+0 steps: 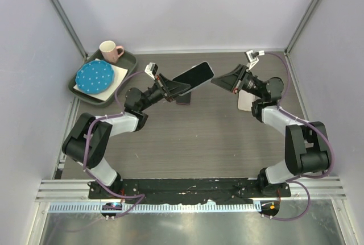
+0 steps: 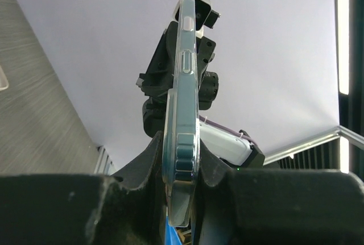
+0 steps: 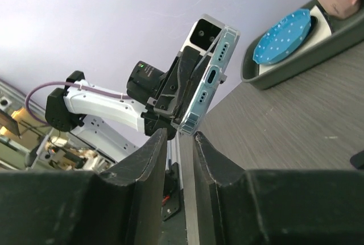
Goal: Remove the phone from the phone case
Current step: Adjust the phone.
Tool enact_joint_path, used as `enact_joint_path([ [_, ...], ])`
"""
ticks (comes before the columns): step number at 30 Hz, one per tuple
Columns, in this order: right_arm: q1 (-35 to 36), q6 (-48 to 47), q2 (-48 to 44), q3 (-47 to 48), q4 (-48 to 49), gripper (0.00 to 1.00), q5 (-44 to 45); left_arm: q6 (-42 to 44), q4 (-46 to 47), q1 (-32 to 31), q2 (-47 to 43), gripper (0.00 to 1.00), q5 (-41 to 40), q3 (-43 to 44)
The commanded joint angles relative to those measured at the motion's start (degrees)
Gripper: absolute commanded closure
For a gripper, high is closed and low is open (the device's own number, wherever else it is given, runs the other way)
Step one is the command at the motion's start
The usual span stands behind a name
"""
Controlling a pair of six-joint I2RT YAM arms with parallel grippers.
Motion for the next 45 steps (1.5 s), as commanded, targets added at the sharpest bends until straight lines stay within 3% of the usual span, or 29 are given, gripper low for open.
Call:
enact_joint_path([
  [1, 1.4, -2.8, -5.6, 4.2, 22.7, 0.69, -2.7, -0.7, 10.4, -0.2, -1.8, 1.00, -0.9, 2.2],
  [5, 1.4, -3.9, -5.1, 4.5, 18.6, 0.60, -2.9, -1.2, 11.0, -0.2, -2.1, 1.00, -0.5, 2.5],
  [12, 1.0, -5.0, -3.2, 5.0, 16.5, 0.60, 0.3, -2.0, 12.6, -0.2, -2.3, 1.00, 0.1, 2.8],
  [20, -0.3, -9.8, -3.7, 5.0, 7.2, 0.67, 2.9, -1.7, 13.7, -0.2, -2.7, 1.00, 0.0, 2.4],
  [27, -1.1, -15.3, -4.7, 6.4, -4.2, 0.59, 4.7, -1.4, 14.4, -0.2, -2.7, 1.00, 0.4, 2.4],
  [29, -1.1, -15.1, -4.3, 6.5, -4.2, 0.63, 4.5, -1.4, 14.7, -0.2, -2.8, 1.00, 0.2, 2.3],
  [35, -1.2, -6.5, -1.6, 5.4, 7.8, 0.67, 2.5, -1.6, 14.9, -0.2, -2.6, 1.00, 0.0, 2.4],
  [39, -1.0, 1.0, -0.4, 5.8, 16.3, 0.60, 0.0, -1.5, 15.5, -0.2, -2.4, 1.00, -0.2, 2.4],
  [45, -0.8, -1.3, -1.0, 5.2, 12.5, 0.56, -1.6, -0.7, 16.3, -0.2, -2.5, 1.00, 0.0, 2.8],
])
